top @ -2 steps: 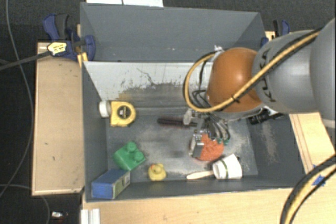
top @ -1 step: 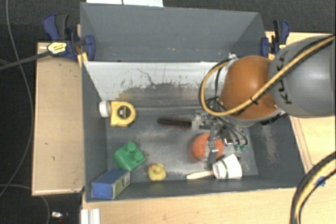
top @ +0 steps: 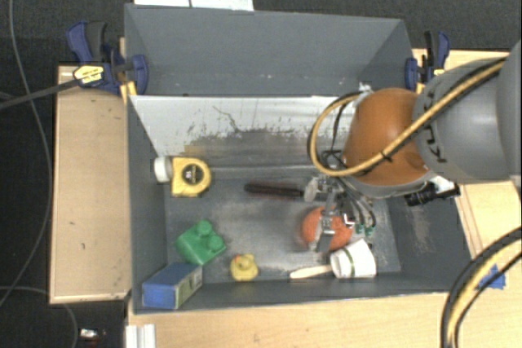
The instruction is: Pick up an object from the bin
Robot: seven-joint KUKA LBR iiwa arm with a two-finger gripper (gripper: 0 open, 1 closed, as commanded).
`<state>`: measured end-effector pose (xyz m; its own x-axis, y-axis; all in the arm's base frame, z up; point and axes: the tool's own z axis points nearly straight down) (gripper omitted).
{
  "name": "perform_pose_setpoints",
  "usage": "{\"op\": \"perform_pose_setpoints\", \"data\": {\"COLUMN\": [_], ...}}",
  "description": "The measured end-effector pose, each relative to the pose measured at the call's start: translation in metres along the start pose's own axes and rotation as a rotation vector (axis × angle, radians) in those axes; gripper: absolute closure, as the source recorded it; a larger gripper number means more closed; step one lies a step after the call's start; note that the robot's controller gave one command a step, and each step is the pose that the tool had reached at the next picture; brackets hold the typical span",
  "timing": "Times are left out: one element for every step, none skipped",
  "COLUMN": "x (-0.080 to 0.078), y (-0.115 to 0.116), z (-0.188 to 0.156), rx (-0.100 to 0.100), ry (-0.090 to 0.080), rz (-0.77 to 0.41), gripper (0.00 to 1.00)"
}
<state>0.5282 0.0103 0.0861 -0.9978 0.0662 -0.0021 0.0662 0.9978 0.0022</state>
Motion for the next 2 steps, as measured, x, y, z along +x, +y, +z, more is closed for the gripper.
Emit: {"op": "perform_pose_setpoints", "data": {"x": [-0.015, 0.0], "y": [-0.029, -0.049], "z": [0.007, 0.01], "rx": [-0.001, 0.0], "ry": [-0.005, -0.011], "rz": [0.056, -0.174], "gripper": [0.0, 0.0]}}
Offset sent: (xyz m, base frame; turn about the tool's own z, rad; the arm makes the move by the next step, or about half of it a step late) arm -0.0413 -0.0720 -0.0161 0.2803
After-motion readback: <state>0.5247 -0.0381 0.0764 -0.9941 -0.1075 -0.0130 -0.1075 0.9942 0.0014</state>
